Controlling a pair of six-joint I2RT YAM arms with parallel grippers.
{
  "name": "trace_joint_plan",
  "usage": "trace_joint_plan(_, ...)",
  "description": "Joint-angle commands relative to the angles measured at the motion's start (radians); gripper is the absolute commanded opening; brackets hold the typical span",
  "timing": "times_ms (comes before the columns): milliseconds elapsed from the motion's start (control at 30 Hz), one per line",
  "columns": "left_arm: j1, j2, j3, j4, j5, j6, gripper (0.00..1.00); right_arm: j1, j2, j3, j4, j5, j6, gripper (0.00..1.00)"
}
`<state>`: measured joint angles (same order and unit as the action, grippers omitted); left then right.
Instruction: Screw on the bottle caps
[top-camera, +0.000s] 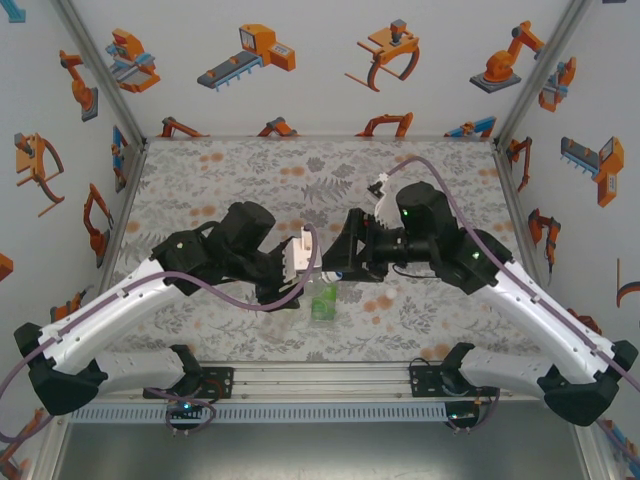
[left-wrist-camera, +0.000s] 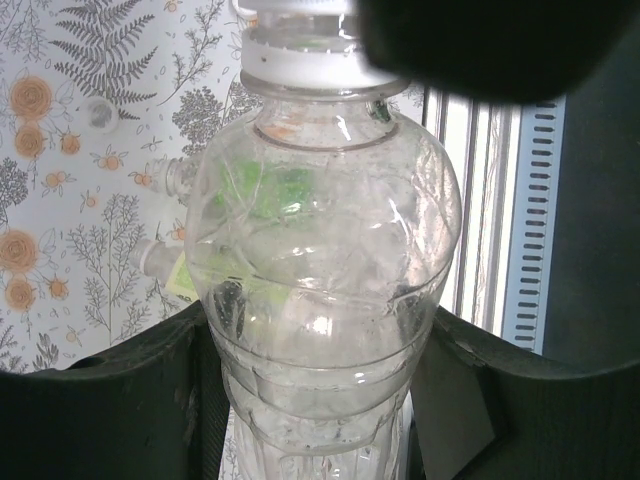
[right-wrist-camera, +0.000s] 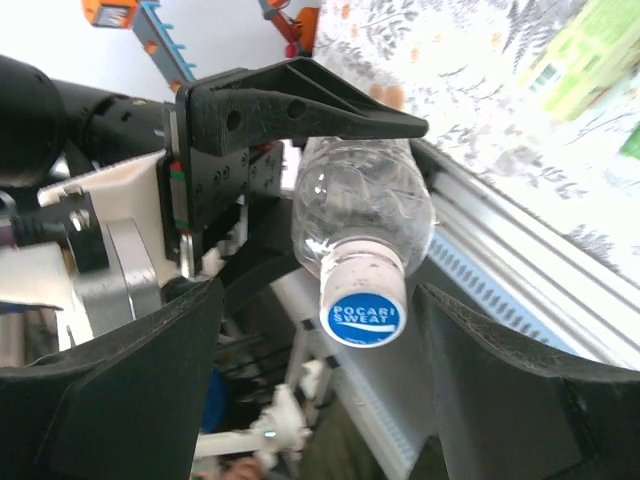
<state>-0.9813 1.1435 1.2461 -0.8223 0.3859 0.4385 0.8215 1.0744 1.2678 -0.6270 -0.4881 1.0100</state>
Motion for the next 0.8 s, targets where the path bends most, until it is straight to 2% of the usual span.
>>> trace_joint_plan(0, -0.005, -0.023, -0.005, 0.009, 0.028, -0.004, 0.00, -0.002, -0.035, 0.058, -0.084, 0.066, -0.231, 0.69)
trace_joint_plan(167, -0.005, -0.028, -0.009, 0.019, 0.042, -0.018, 0.00, -0.002, -0.084, 0.074, -0.048, 0.097, -0.518, 0.68)
trace_joint_plan(367, -0.007, -0.021, -0.005, 0.027, 0.069, -0.026, 0.00, -0.002, -0.124, 0.058, 0.065, -0.165, -0.970, 0.67)
trace_joint_plan(533, -0.008, -0.018, -0.004, 0.026, 0.088, -0.024, 0.00, -0.002, -0.131, 0.050, 0.031, -0.352, -1.349, 0.64)
trace_joint_plan(633, -0.009, -0.018, -0.002, 0.027, 0.102, -0.024, 0.00, -0.001, -0.134, 0.030, 0.022, -0.363, -1.499, 0.64)
trace_joint_plan(767, -0.011, -0.018, -0.004, 0.026, 0.113, -0.023, 0.00, -0.001, -0.123, 0.020, 0.015, -0.367, -1.597, 0.64)
